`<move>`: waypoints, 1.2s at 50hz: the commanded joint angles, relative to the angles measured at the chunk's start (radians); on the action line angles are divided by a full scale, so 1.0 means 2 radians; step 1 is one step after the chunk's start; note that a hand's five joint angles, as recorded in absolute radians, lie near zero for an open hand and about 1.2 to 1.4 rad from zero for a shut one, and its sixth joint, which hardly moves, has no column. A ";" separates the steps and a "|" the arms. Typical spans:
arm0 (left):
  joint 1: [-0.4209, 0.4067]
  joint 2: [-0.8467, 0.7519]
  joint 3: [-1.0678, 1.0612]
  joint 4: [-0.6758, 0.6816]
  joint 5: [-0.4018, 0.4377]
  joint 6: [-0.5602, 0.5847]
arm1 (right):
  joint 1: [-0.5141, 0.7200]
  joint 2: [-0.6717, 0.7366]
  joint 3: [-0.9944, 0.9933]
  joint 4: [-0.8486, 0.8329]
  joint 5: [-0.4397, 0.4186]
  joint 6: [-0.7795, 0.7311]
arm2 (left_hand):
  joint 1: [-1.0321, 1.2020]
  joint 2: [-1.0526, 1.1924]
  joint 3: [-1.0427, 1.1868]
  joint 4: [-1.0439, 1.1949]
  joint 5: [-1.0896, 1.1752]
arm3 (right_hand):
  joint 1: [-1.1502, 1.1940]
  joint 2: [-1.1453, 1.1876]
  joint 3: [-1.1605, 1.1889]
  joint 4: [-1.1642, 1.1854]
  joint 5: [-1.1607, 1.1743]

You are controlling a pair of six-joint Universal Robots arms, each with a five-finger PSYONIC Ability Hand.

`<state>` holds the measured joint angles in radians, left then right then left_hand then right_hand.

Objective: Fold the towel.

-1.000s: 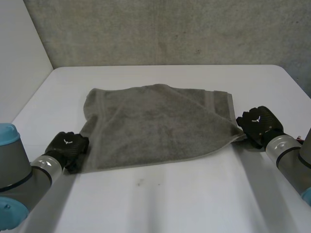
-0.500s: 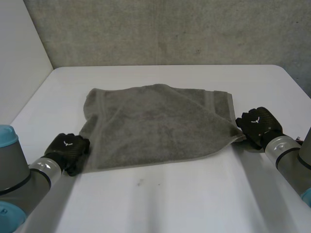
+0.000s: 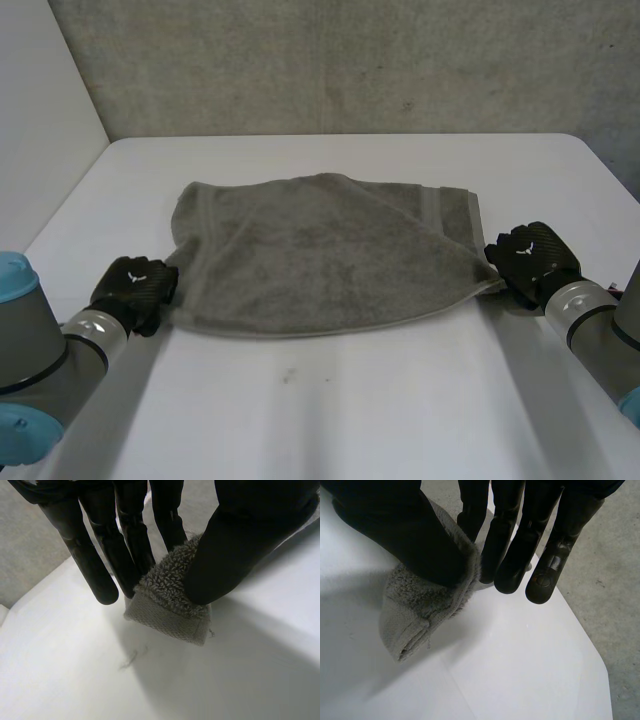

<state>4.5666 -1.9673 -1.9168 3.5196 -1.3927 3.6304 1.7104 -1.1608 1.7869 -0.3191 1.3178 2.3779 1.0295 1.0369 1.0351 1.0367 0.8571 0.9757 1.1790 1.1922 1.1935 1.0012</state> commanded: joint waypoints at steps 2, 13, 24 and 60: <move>-0.001 0.001 -0.002 0.000 0.000 -0.008 | 0.000 -0.001 -0.001 0.000 0.001 0.000 | 0.183 0.179 0.180 0.179 0.182 | 0.210 0.109 0.102 0.101 0.110; -0.006 0.078 -0.033 -0.038 -0.004 -0.003 | -0.007 -0.058 -0.018 0.126 -0.001 -0.035 | 0.183 0.180 0.181 0.180 0.182 | 0.210 0.109 0.102 0.101 0.110; -0.005 0.221 -0.047 -0.197 0.000 0.002 | -0.084 -0.158 -0.033 0.410 -0.003 -0.203 | 0.183 0.180 0.181 0.180 0.182 | 0.210 0.109 0.102 0.101 0.110; -0.042 -0.157 0.284 -0.049 -0.046 -0.008 | 0.028 0.197 -0.287 0.002 0.066 -0.178 | 0.183 0.180 0.181 0.180 0.182 | 0.210 0.109 0.102 0.101 0.110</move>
<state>4.5087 -2.1497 -1.5003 3.4129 -1.4228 3.6155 1.7439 -0.8992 1.3421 -0.2289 1.4457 2.0255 1.1659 1.2169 1.2134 1.2163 1.0242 0.9750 1.1790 1.1922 1.1935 1.0030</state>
